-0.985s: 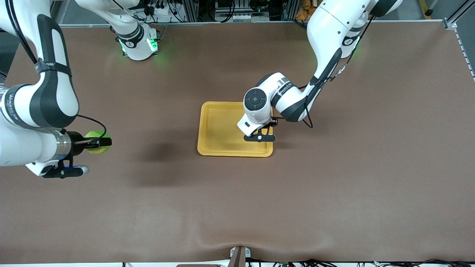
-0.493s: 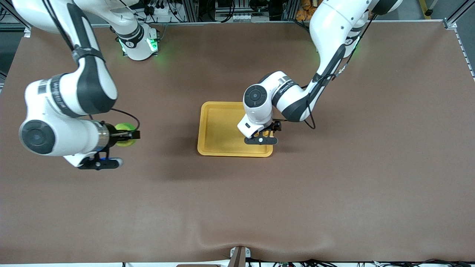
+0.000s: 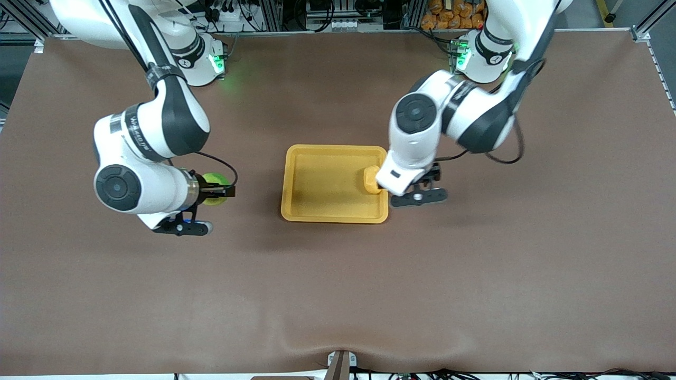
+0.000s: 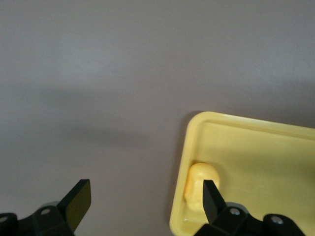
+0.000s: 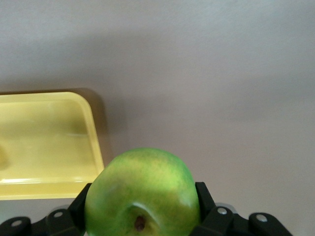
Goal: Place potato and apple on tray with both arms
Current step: 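Open the left gripper to drop the potato while the right gripper lifts the apple, then move the apple over the tray with the right gripper while the left gripper withdraws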
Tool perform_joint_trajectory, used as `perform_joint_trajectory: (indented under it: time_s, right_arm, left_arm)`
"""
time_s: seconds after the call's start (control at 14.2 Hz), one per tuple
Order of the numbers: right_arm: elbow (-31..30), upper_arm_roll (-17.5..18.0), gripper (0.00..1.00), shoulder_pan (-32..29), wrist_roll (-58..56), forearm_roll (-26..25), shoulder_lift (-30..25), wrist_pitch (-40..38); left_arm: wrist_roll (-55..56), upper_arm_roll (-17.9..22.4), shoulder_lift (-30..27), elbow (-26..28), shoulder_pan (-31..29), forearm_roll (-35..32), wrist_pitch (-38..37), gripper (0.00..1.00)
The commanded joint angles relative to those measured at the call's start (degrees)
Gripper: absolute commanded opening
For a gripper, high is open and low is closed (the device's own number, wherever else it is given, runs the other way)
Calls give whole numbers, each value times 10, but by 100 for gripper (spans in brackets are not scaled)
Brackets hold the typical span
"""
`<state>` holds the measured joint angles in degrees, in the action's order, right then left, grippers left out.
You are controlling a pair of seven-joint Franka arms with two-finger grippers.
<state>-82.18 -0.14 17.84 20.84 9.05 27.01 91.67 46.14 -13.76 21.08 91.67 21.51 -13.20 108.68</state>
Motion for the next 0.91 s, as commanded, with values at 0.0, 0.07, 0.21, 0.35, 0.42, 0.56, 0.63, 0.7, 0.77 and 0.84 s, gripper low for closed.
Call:
perform_joint_trajectory:
  time_s: [0.0,0.07,0.21,0.35,0.42,0.56,0.63,0.7,0.77,0.84]
  right_arm:
    - [-19,-4,0,10,10,22,-15,16]
    - [-20,-4,0,22,10,22,-13,22]
    - [-32,-4,0,39,11,23,-9,49]
    - [-34,-4,0,61,36,23,1,63]
    - [-34,-4,0,68,42,23,6,75]
    - [-34,-4,0,90,47,23,17,96]
    - [-36,-4,0,97,56,23,23,113]
    - [-39,-4,0,105,67,23,30,126]
    - [-41,-4,0,114,78,23,37,140]
    - [-42,-4,0,122,91,22,48,152]
  left_arm:
    - [-47,-5,-59,15,-44,33,-37,100]
    - [-68,-4,-74,15,-61,52,-44,100]
    - [-90,-4,-103,15,-87,58,-70,100]
    - [-90,1,-132,15,-101,59,-100,100]
    - [-92,2,-144,15,-111,58,-111,100]
    - [-111,1,-162,15,-134,59,-131,100]
    - [-128,3,-170,15,-139,59,-139,100]
    - [-146,3,-179,15,-153,59,-145,100]
    - [-162,3,-188,15,-162,60,-148,100]
    - [-183,3,-197,15,-168,60,-151,100]
